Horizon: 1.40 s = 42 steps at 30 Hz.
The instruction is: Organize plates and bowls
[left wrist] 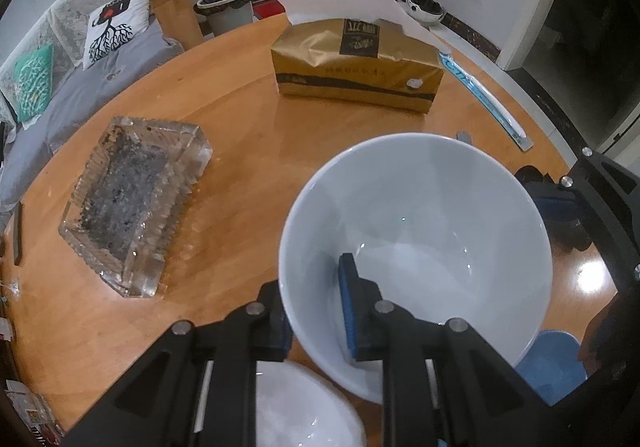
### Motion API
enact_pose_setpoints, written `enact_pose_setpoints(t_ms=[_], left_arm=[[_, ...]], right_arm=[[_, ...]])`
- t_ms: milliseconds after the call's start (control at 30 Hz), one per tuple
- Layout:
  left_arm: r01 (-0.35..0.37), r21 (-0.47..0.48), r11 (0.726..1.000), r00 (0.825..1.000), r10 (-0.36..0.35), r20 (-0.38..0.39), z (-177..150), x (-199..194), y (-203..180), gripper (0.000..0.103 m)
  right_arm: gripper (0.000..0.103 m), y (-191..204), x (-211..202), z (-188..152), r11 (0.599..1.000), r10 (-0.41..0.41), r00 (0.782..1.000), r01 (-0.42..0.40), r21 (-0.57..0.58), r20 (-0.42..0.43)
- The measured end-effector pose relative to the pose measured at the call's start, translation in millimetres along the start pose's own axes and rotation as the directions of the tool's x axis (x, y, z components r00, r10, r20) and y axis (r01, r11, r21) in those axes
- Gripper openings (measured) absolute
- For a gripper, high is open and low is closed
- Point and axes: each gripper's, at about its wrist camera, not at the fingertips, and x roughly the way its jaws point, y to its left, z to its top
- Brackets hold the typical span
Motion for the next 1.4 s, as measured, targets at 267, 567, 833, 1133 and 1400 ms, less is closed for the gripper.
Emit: enact_pose_setpoints(t_ms=[267,567,833,1133,1400], left_arm=[[-0.004,0.013,1.000,1.000,0.005,-0.019,-2,6,-4,0.017],[-0.046,0.035,0.998,0.999,0.046,-0.021,-2,9,-7,0.017],[0.030,-0.076,0.997,0.999,-0.028,0.025,-5,-18,17,0.018],[0.017,-0.173,0.985,0.996,-0.003,0.085,-34,-68,71,0.023],[0.046,-0.303,0.952,0.999,-0.044,0.014,-87,-44,116,0.023]], right_arm=[[0.098,-1,0,-3,1.000,-0.007,1.000,0.007,-0.018,-0.014],[0.099,-3,-2,-9,1.000,-0.011,1.000,0.011,-0.005,-0.013],[0.097,1,-15,-14,0.999,-0.037,0.999,0.038,-0.029,0.007],[0.097,43,-53,-21,0.993,0.097,0.987,-0.087,-0.086,0.128],[0.097,90,-20,-21,0.973,0.182,0.982,-0.172,-0.155,0.058]])
